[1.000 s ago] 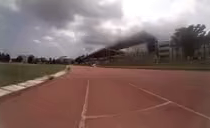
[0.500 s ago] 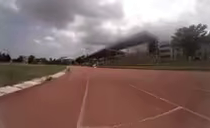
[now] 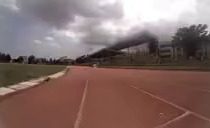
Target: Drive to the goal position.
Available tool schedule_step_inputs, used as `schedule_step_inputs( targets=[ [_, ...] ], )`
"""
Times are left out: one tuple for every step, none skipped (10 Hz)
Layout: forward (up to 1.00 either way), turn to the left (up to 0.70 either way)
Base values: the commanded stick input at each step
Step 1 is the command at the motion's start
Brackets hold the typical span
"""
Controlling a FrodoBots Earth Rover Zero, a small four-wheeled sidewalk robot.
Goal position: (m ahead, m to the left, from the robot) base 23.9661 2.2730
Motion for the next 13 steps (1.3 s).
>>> schedule_step_inputs(
  targets=[
    [0.45, 0.0],
    [0.45, 0.0],
    [0.45, 0.0],
    [0.45, 0.0],
    [0.45, 0.01],
    [0.45, 0.18],
    [0.45, 0.27],
    [0.45, 0.27],
    [0.45, 0.27],
    [0.45, 0.27],
    [0.45, 0.27],
    [0.45, 0.27],
    [0.45, 0.27]
  ],
)
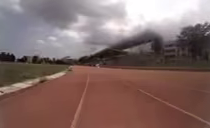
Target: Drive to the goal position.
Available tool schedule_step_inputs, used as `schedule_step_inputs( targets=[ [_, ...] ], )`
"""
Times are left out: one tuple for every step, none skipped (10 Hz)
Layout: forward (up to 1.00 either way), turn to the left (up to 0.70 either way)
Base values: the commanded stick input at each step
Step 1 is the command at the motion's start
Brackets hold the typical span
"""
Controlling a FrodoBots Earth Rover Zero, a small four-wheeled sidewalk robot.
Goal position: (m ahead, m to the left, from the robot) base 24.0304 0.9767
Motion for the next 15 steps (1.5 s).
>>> schedule_step_inputs(
  targets=[
    [0.45, 0.27],
    [0.45, 0.27],
    [0.45, 0.26],
    [0.45, 0.1],
    [0.45, 0.0],
    [0.45, 0.0],
    [0.45, 0.0],
    [0.45, 0.0],
    [0.45, 0.0],
    [0.45, 0.0],
    [0.45, 0.0],
    [0.45, 0.0],
    [0.45, 0.0],
    [0.45, 0.0],
    [0.45, 0.0]
  ],
)
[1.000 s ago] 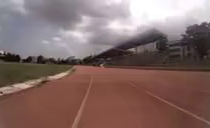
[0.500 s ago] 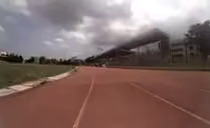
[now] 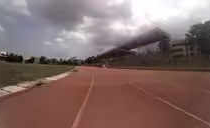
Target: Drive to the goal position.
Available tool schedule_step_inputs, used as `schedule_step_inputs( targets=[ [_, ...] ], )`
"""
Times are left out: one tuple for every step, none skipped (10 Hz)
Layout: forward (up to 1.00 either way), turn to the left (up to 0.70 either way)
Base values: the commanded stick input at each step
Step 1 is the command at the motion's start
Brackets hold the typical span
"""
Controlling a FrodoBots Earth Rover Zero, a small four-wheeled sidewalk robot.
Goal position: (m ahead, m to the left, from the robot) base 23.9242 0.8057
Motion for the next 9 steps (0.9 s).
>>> schedule_step_inputs(
  targets=[
    [0.45, 0.0],
    [0.45, 0.0],
    [0.45, 0.0],
    [0.45, 0.0],
    [0.45, 0.0],
    [0.45, 0.0],
    [0.45, 0.0],
    [0.45, 0.0],
    [0.45, 0.0]
  ],
)
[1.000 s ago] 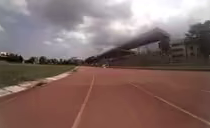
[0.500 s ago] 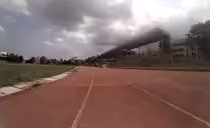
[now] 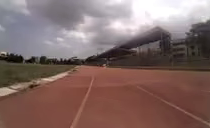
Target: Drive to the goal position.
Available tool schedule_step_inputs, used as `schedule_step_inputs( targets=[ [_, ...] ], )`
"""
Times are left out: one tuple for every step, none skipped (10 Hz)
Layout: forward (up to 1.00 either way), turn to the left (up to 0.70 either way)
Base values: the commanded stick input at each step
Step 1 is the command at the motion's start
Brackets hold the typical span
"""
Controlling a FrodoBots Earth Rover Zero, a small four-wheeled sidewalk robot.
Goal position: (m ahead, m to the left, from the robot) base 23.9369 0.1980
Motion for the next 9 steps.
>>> schedule_step_inputs(
  targets=[
    [0.45, 0.0],
    [0.45, 0.0],
    [0.45, 0.0],
    [0.45, 0.0],
    [0.45, 0.0],
    [0.45, 0.0],
    [0.45, 0.0],
    [0.45, 0.0],
    [0.45, 0.0]
  ],
)
